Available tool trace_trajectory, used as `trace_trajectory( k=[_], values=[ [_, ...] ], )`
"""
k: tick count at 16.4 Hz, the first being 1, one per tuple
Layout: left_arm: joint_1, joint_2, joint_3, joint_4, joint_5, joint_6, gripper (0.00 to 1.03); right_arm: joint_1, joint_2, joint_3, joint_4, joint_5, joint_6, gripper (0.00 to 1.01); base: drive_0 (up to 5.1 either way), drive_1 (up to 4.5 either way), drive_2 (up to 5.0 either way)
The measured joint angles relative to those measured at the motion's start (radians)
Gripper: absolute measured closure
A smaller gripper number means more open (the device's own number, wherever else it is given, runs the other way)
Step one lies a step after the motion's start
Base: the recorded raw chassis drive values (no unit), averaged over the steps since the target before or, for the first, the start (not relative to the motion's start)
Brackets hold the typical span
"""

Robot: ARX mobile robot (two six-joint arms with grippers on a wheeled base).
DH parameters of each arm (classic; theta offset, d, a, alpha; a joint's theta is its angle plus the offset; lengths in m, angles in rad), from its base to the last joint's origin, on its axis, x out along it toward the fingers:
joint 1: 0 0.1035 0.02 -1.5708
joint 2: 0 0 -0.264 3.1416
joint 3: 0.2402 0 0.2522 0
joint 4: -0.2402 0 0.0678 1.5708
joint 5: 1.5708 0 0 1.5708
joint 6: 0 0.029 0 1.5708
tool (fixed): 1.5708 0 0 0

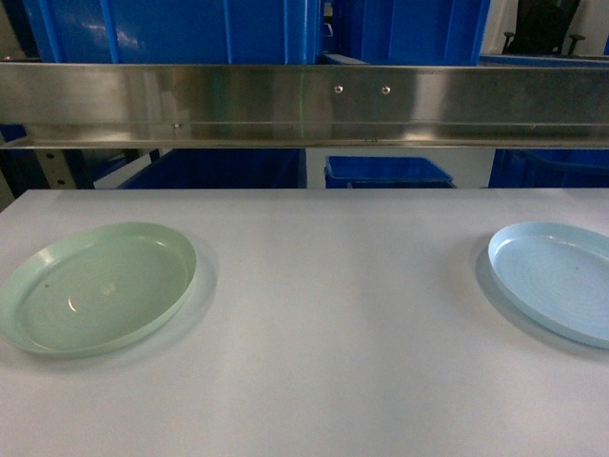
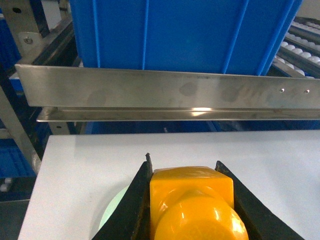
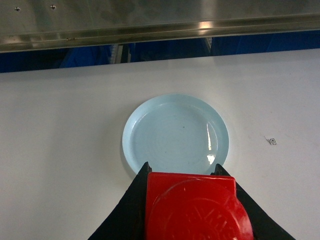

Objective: Sort and place red and yellow blocks in left bins

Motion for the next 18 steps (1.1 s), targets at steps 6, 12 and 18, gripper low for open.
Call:
trace_trajectory(
  k=[6, 12, 18],
  values=[
    [0.016, 0.005, 0.004, -0.015, -0.001, -0.015, 0.76, 0.000, 0.000, 0.000, 0.000, 0.000, 0.000, 0.74, 0.0, 0.00, 0.0],
    [0.016, 0.005, 0.004, -0.015, 0.000, -0.015, 0.77, 0.000, 0.000, 0.000, 0.000, 0.000, 0.000, 0.74, 0.0, 0.00, 0.0],
    [0.011, 0.006, 0.005, -0.015, 0.004, -0.015, 0.77, 0.000, -0.001, 0.000, 0.002, 0.002, 0.000, 0.74, -4.0, 1.38, 2.8]
  ],
)
